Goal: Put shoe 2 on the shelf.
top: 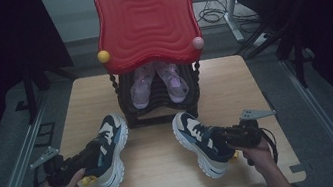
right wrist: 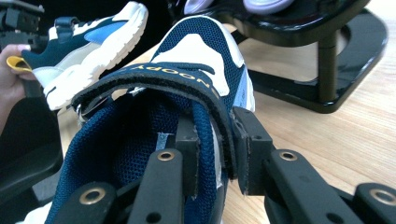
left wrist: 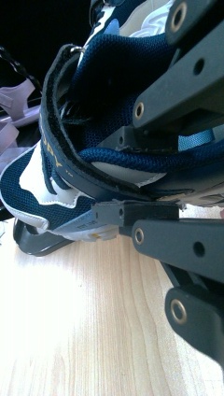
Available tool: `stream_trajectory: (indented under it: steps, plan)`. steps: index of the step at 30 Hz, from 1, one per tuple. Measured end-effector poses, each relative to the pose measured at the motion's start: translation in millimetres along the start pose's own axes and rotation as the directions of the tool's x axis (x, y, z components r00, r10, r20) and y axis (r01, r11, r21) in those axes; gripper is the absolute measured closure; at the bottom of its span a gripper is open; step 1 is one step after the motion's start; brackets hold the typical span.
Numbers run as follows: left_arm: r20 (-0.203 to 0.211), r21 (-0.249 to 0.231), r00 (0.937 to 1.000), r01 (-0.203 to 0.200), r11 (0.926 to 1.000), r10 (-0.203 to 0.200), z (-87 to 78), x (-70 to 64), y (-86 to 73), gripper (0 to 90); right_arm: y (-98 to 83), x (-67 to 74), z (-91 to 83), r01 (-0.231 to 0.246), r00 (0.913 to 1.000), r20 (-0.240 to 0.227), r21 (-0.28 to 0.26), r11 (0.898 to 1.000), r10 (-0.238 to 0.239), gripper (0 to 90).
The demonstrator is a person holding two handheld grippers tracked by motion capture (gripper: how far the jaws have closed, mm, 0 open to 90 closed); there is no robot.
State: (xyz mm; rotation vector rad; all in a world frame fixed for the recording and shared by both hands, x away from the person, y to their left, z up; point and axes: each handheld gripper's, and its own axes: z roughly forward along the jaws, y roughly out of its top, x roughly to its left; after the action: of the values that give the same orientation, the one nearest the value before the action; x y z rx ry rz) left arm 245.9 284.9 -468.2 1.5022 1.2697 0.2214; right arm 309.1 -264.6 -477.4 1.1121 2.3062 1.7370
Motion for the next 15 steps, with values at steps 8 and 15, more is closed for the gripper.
stream_trajectory:
  steps: [8,15]
  plan:
    - [0.005,-0.033,0.9999,0.016,0.9993,-0.016,-4.4,3.6,1.9,73.0,-2.3,-7.7,-15.6,-0.024,0.9994,0.023,-0.048,0.999,0.026,74.0]
    - [0.006,-0.057,0.9997,0.023,0.9981,-0.023,-8.7,6.0,3.6,73.0,-1.0,-14.1,-29.6,-0.047,0.9977,0.042,-0.109,0.993,0.052,74.0]
